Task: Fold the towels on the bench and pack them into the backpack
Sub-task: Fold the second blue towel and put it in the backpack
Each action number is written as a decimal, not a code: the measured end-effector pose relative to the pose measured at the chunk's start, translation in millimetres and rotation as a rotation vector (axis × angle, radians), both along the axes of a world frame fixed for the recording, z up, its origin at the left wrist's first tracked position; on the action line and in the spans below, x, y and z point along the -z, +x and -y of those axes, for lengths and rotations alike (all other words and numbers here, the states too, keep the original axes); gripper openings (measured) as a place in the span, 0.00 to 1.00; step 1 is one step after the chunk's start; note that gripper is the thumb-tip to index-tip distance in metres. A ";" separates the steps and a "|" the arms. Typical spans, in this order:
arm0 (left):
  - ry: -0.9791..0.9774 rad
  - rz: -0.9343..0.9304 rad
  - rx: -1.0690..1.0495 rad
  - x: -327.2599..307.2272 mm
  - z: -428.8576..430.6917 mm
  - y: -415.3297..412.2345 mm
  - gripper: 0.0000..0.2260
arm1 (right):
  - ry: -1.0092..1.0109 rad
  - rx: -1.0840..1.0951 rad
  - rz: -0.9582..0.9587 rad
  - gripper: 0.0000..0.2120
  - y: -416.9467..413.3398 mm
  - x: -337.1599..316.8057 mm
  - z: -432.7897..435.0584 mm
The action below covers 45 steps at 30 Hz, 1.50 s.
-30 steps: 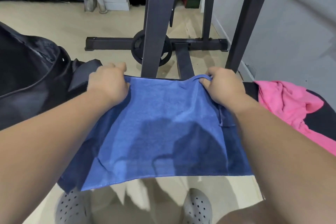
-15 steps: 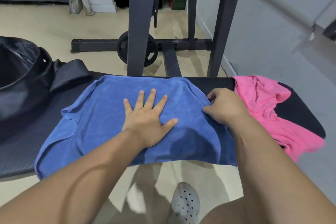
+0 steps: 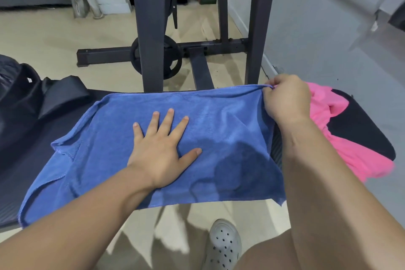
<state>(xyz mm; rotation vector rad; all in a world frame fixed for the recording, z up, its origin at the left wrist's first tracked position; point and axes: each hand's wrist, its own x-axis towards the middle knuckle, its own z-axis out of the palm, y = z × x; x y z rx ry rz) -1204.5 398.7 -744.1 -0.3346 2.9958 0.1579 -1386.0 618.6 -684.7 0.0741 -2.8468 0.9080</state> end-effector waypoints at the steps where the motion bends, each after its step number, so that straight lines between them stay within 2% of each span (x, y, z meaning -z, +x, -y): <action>1: 0.009 -0.006 -0.005 0.0 0.1 0.1 0.40 | -0.065 -0.007 -0.036 0.12 -3.1 2.8 2.4; 4: 0.025 -0.023 -0.019 0.8 -0.2 0.5 0.40 | -0.186 -0.181 0.020 0.23 -4.4 6.5 9.2; 6: 0.023 -0.033 -0.024 1.2 -0.6 1.1 0.40 | -0.094 -0.351 0.120 0.29 -1.1 11.0 13.2; 8: 0.023 -0.039 -0.028 1.3 -1.1 1.2 0.40 | 0.004 -0.426 0.179 0.27 3.6 16.1 17.6; 11: 0.029 -0.041 -0.031 0.4 -1.7 1.2 0.40 | 0.147 -0.394 0.227 0.27 14.7 22.7 26.9; 14: 0.021 -0.030 -0.031 -0.6 -2.7 1.7 0.40 | 0.377 -0.287 0.328 0.36 32.9 30.0 38.3; 19: 0.000 -0.011 -0.025 -1.1 -2.8 0.3 0.41 | 0.419 -0.204 0.382 0.45 48.4 40.7 41.3; 22: -0.009 0.006 -0.016 -1.6 -1.6 0.4 0.41 | 0.407 -0.253 0.389 0.48 39.0 40.0 35.3; 24: -0.022 0.019 -0.009 -2.9 -0.9 0.3 0.41 | 0.407 -0.352 0.374 0.47 25.2 38.6 26.6; 29: -0.021 0.022 -0.009 -4.1 -1.1 -0.8 0.41 | 0.313 -0.578 0.377 0.35 -0.4 26.4 0.1; 33: -0.025 0.002 -0.025 -5.2 -3.5 -1.3 0.41 | 0.298 -0.529 0.360 0.33 15.0 13.1 3.6; 37: -0.019 -0.037 -0.035 -8.8 -15.1 -5.7 0.39 | 0.331 -0.461 0.366 0.36 58.1 26.2 21.7; 40: 0.011 -0.015 -0.025 -10.0 -23.9 -5.6 0.38 | 0.465 -0.412 0.331 0.39 77.2 46.9 14.3; 45: -0.003 0.007 -0.038 -22.4 -7.7 10.9 0.38 | 0.577 -0.337 0.319 0.40 83.2 45.5 4.4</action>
